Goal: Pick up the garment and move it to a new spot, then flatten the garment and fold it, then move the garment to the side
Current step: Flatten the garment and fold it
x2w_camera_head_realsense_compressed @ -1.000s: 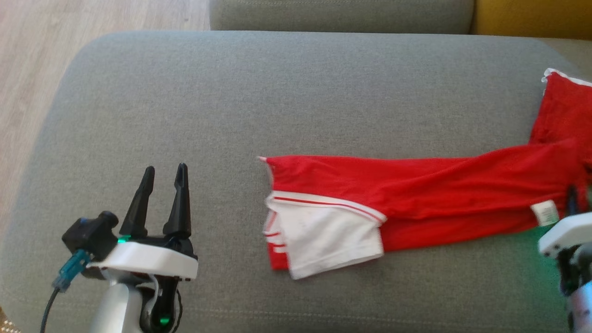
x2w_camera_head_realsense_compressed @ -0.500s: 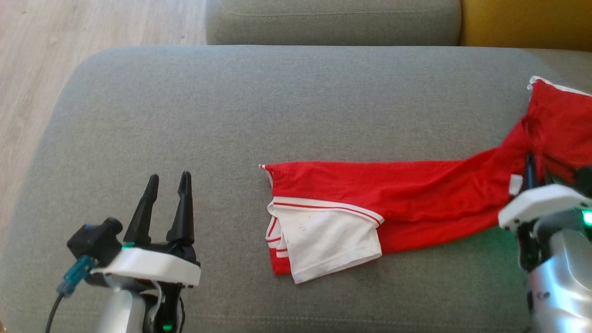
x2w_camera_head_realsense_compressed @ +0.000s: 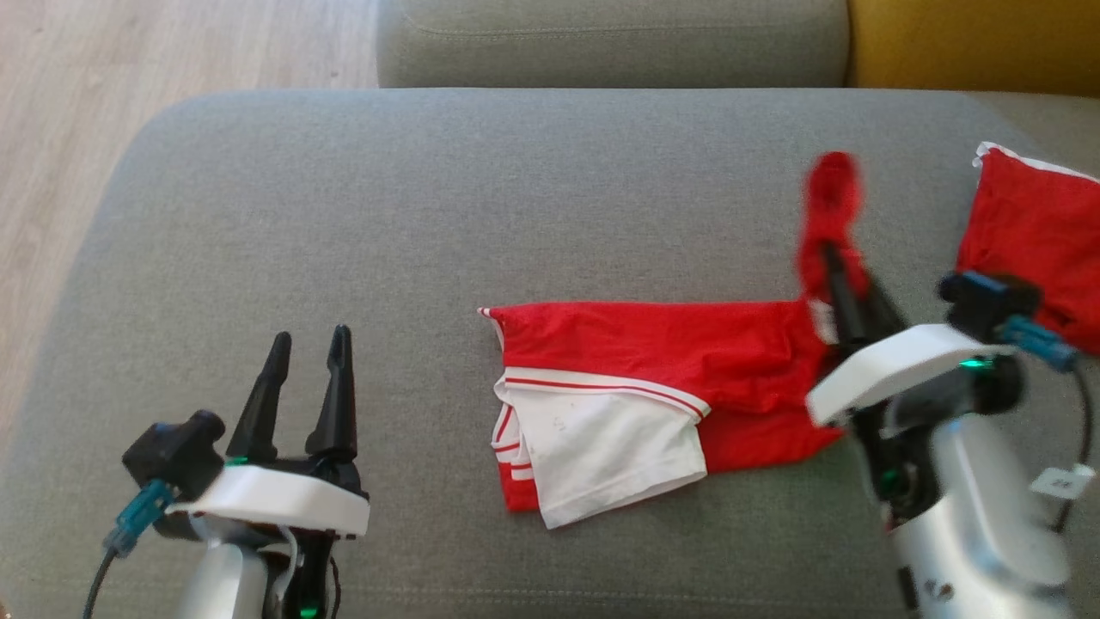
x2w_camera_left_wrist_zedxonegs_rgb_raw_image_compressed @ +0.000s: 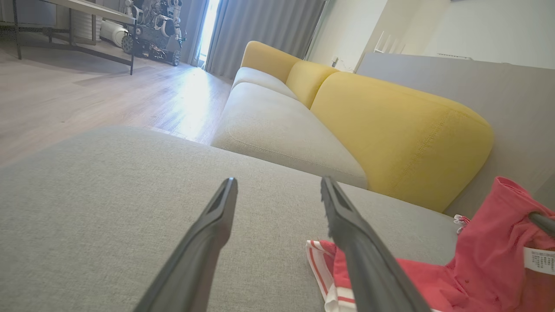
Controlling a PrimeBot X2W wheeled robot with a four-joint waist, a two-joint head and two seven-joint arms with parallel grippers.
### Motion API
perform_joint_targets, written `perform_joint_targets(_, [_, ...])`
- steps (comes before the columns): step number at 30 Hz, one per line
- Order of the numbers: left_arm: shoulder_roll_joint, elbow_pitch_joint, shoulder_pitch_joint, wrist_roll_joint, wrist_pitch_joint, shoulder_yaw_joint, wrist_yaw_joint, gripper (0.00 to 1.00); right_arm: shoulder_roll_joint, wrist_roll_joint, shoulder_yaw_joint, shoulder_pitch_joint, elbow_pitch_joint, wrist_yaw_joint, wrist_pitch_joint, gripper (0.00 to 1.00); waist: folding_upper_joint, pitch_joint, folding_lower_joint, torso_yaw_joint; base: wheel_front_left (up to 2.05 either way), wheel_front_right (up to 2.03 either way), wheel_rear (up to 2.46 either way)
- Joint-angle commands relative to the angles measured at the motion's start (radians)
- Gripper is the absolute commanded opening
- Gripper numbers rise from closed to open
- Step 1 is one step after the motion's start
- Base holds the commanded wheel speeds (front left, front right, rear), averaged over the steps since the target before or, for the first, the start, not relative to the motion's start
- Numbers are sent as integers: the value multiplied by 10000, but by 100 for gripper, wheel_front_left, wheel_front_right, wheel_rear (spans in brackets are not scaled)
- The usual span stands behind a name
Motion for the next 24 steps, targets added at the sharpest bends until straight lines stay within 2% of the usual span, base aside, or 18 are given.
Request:
perform_joint_targets(1, [28,-280,-243,102,-122,382,-17,100,146,583,695,-23,-750,65,146,0,0,-35,-1,49,0,0,0])
perform_joint_targets(7, [28,-229,-207,6,-122,361,-4,100,150,1818,1828,353,-1547,65,303,0,0,-124,-1,160,0,0,0])
perform_joint_targets(10, [28,-236,-199,-70,-122,221,16,100,150,2034,2462,496,-1589,65,289,0,0,-126,-1,248,0,0,0])
perform_joint_targets(24, [28,-159,-276,-265,-122,60,83,100,152,2961,4390,420,287,65,-804,0,0,110,-1,722,0,0,0])
